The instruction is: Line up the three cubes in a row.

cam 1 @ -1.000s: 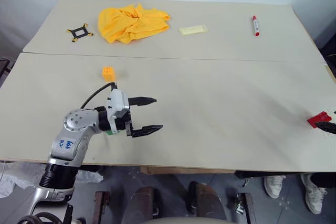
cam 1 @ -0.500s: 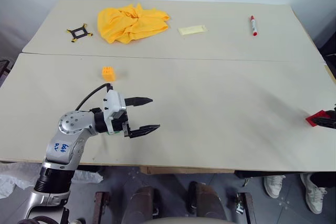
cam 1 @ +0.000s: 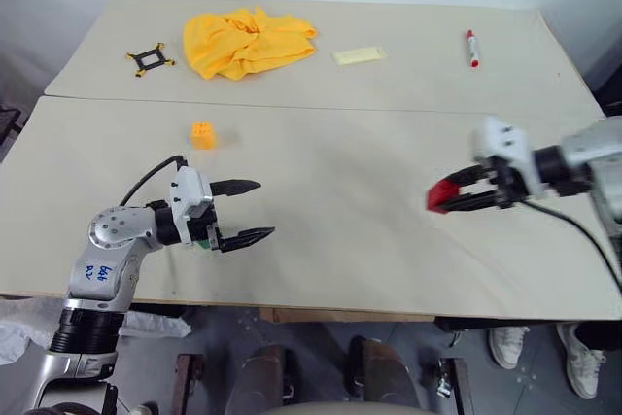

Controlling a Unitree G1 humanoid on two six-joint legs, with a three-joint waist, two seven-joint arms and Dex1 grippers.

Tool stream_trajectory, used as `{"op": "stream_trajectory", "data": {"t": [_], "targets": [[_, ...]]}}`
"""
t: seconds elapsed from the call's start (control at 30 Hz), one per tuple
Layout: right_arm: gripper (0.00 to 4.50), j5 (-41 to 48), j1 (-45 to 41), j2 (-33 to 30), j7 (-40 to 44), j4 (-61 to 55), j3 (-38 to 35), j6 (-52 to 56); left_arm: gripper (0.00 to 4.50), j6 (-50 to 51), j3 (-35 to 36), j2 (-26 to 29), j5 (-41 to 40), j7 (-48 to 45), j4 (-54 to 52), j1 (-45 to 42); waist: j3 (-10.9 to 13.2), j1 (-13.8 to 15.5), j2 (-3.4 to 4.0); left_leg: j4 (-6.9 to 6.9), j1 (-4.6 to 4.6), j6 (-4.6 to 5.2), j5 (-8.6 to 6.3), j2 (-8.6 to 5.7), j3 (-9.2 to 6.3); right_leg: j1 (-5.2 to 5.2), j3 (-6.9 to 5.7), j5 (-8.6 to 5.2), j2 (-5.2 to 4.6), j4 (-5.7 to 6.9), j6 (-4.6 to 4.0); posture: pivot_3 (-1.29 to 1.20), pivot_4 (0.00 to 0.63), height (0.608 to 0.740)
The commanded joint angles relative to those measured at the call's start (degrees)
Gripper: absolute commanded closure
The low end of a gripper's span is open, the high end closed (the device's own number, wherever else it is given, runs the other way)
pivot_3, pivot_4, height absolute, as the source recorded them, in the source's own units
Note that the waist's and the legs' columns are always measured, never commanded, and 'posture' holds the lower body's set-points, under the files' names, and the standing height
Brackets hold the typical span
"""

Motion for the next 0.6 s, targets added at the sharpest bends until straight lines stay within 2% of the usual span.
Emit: {"op": "stream_trajectory", "data": {"t": [0.03,0.23,0.57,0.6], "targets": [[3.01,-3.4,-3.2,1.9,-0.3,0.9,3.6,-1.3,0.0,-1.3,1.1,0.3,0.1,-0.1,-1.2,-0.3,0.0,0.3,0.0,0.0,-0.01,0.01,0.0,-0.03,0.0,0.0,0.0,0.0,-0.02,0.0,0.0,0.0,0.15,0.74],[3.01,-9.0,-8.0,6.7,-2.2,8.5,8.2,-7.8,0.0,-0.8,2.2,0.9,-0.3,0.7,-3.5,2.3,0.0,-0.1,-0.01,-0.04,-0.06,0.02,-0.01,-0.05,0.02,-0.04,-0.06,0.0,0.0,-0.02,0.0,0.0,0.15,0.74],[3.01,-10.9,-9.2,11.1,-1.7,11.6,9.5,-11.3,0.0,-0.7,3.2,1.3,-0.2,1.9,-4.3,3.0,0.0,-1.1,-0.02,-0.03,-0.05,0.01,0.0,0.02,0.02,-0.04,-0.09,0.0,0.06,0.0,0.0,0.0,0.15,0.74],[2.66,-11.1,-9.2,11.2,-1.7,12.0,9.4,-11.9,0.0,-0.6,3.3,1.4,-0.3,2.0,-4.5,3.1,0.0,-1.1,-0.02,-0.02,-0.04,0.02,0.0,0.03,0.02,-0.04,-0.09,0.0,0.06,0.01,0.0,0.0,0.15,0.74]]}}
